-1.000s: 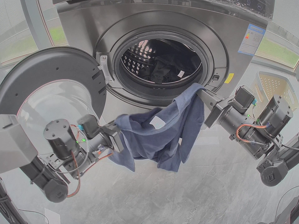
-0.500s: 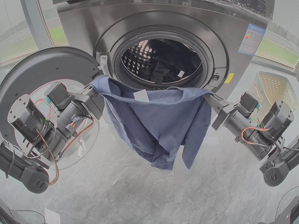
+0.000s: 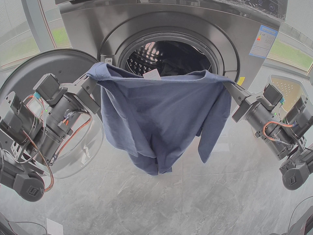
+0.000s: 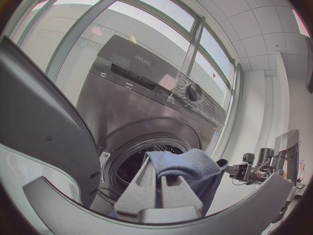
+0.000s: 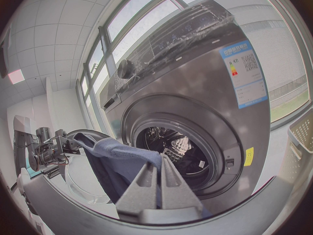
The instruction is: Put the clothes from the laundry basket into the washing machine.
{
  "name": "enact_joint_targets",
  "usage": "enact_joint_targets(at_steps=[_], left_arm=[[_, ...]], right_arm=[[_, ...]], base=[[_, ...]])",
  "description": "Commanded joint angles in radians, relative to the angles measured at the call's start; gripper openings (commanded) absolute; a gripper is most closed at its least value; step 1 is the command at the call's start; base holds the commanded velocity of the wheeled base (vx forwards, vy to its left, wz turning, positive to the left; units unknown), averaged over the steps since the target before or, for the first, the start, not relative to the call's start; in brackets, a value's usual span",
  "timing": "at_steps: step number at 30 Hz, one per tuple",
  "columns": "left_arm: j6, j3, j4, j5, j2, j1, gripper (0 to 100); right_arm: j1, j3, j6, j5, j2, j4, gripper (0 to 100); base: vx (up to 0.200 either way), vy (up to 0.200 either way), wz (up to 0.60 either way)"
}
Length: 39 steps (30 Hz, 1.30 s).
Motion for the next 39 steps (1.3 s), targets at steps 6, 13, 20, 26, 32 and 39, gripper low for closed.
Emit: enact_joint_targets(at_steps=[6,13,20,26,32,39], left_arm=[[0.003,-0.033,0.009,0.027,-0.013,-0.02,0],[0.003,-0.048,0.021,0.027,-0.013,-0.02,0],[0.003,-0.05,0.024,0.027,-0.016,-0.021,0],[0.003,-0.051,0.024,0.027,-0.016,-0.023,0],[0.003,-0.051,0.024,0.027,-0.014,-0.024,0],[0.003,-0.05,0.025,0.027,-0.01,-0.033,0]], right_arm=[[-0.007,-0.028,-0.019,-0.004,-0.051,0.013,0],[-0.02,-0.059,-0.022,-0.053,-0.067,0.019,0],[-0.018,-0.057,-0.033,-0.067,-0.097,0.06,0],[-0.018,-0.057,-0.033,-0.075,-0.104,0.066,0],[-0.018,-0.057,-0.033,-0.075,-0.11,0.069,0],[-0.018,-0.052,-0.033,-0.076,-0.108,0.078,0]], base=[[0.0,0.0,0.0],[0.0,0.0,0.0],[0.0,0.0,0.0],[0.0,0.0,0.0],[0.0,0.0,0.0],[0.0,0.0,0.0]])
